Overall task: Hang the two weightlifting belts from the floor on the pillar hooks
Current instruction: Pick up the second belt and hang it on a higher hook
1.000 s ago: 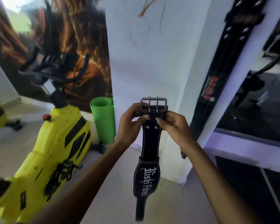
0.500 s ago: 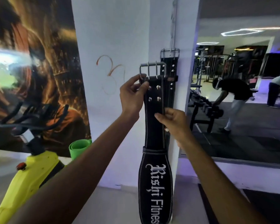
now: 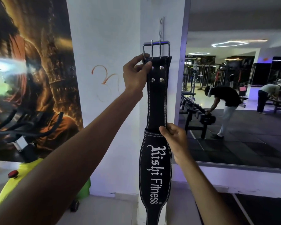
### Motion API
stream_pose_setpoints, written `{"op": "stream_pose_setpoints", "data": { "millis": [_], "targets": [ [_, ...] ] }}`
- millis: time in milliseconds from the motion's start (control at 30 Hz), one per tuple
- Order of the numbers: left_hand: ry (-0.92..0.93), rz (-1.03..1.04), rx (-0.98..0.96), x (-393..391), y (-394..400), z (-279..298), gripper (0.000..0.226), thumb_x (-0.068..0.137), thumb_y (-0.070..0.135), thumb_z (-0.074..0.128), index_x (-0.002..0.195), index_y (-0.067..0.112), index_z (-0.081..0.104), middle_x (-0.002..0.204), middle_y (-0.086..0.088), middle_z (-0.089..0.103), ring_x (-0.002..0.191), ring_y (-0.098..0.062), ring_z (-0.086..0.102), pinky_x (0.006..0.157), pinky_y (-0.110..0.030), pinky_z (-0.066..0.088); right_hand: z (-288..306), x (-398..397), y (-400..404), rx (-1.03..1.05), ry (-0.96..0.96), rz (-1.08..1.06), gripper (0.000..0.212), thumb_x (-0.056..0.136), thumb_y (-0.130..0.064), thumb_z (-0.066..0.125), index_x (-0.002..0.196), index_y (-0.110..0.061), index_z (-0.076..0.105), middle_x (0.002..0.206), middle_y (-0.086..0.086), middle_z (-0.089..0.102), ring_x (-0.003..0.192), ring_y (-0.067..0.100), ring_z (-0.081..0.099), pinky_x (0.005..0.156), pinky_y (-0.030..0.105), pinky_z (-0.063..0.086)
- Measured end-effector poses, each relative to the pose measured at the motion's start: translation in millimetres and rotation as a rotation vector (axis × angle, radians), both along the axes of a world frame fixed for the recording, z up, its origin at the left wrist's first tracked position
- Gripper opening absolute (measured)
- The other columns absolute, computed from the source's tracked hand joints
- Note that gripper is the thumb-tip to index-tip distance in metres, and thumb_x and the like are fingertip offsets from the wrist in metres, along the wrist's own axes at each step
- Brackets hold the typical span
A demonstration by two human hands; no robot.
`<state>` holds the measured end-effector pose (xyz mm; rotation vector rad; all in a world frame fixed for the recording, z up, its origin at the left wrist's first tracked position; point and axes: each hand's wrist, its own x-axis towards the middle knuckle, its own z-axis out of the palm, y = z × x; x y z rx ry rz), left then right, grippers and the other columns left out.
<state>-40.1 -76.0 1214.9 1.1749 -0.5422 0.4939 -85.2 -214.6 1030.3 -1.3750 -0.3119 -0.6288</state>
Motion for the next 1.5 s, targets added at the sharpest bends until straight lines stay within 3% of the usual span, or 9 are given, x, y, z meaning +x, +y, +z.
{"op": "stream_pose_setpoints", "data": {
  "millis": [233,433,633,800,967,1067,1167,1267,1500],
  "targets": [
    [-0.007,0.021,-0.016,-0.6,1.3,10.7,0.026,0.088,0.0,0.069,0.111,0.011,0.072,0.08,-0.014,0.074,0.07,-0.022,0.069,0.084,-0.052,0.06,-72.2,-11.2,3.4,-0.19,0.176,-0.07,0.018,0.074,-0.018,0.083,0.088,-0.014,0.073,0.079,-0.005,0.076,0.074,0.008,0.07,0.068,0.024,0.054],
    [0.012,0.037,0.0,5.0,8.7,1.5,0.027,0.088,0.002,0.068,0.113,0.012,0.072,0.084,-0.016,0.074,0.073,-0.025,0.068,0.086,-0.056,0.059,-132.9,-27.5,1.8,-0.367,0.402,-0.017,0.057,0.059,-0.053,0.087,0.096,-0.012,0.072,0.09,0.003,0.078,0.084,0.018,0.074,0.082,0.047,0.059],
    [0.008,0.025,0.025,5.0,9.8,-1.3,0.028,0.088,0.005,0.069,0.115,0.012,0.071,0.086,-0.017,0.075,0.074,-0.026,0.069,0.088,-0.058,0.059,-54.2,-14.6,4.4,-0.211,0.219,-0.038,0.026,0.07,-0.03,0.082,0.089,-0.014,0.072,0.073,-0.012,0.075,0.067,0.001,0.067,0.063,0.012,0.05],
    [0.012,0.028,0.012,4.5,9.4,-0.4,0.027,0.086,0.004,0.069,0.111,0.014,0.072,0.082,-0.014,0.073,0.074,-0.025,0.069,0.091,-0.06,0.058,-29.7,-0.7,1.7,-0.221,0.14,-0.077,0.011,0.075,-0.016,0.082,0.08,-0.02,0.072,0.076,-0.01,0.077,0.072,0.004,0.071,0.067,0.017,0.054],
    [0.035,0.037,-0.015,6.5,16.0,3.7,0.028,0.082,0.007,0.071,0.108,0.015,0.073,0.087,-0.019,0.073,0.078,-0.028,0.07,0.094,-0.062,0.056,-106.9,-8.8,1.6,-0.306,0.335,-0.149,0.053,0.061,-0.055,0.084,0.086,-0.01,0.071,0.078,0.002,0.076,0.068,0.017,0.07,0.066,0.04,0.059],
    [0.052,0.047,-0.007,8.1,15.4,1.3,0.028,0.085,0.005,0.071,0.112,0.013,0.073,0.086,-0.018,0.073,0.079,-0.027,0.069,0.093,-0.061,0.056,-117.7,-12.0,0.6,-0.434,0.369,-0.197,0.049,0.064,-0.059,0.08,0.077,-0.015,0.067,0.069,-0.003,0.071,0.062,0.011,0.068,0.057,0.033,0.056],
    [0.064,0.048,0.0,10.0,16.3,0.9,0.03,0.086,0.005,0.071,0.116,0.011,0.072,0.083,-0.015,0.073,0.077,-0.025,0.069,0.094,-0.061,0.056,-91.4,-13.1,-3.0,-0.411,0.308,-0.186,0.044,0.07,-0.065,0.072,0.074,-0.022,0.064,0.054,-0.013,0.063,0.048,0.001,0.056,0.051,0.022,0.041],
    [0.068,0.042,0.009,10.1,16.0,-1.5,0.028,0.087,0.005,0.072,0.113,0.013,0.072,0.082,-0.015,0.071,0.077,-0.026,0.068,0.094,-0.061,0.056,-35.6,-1.9,-13.5,-0.233,0.169,-0.269,0.05,0.069,-0.079,0.06,0.094,-0.036,0.068,0.075,-0.006,0.074,0.068,0.021,0.071,0.066,0.036,0.056],
    [0.002,-0.015,0.08,7.6,11.7,-10.5,0.023,0.092,0.0,0.066,0.111,0.012,0.069,0.081,-0.014,0.072,0.067,-0.018,0.068,0.09,-0.059,0.056,134.7,10.6,-8.3,-0.391,-0.233,-0.307,0.057,0.092,-0.042,0.061,0.143,-0.037,0.035,0.088,0.002,0.073,0.085,0.013,0.07,0.081,0.037,0.058]
  ]
}}
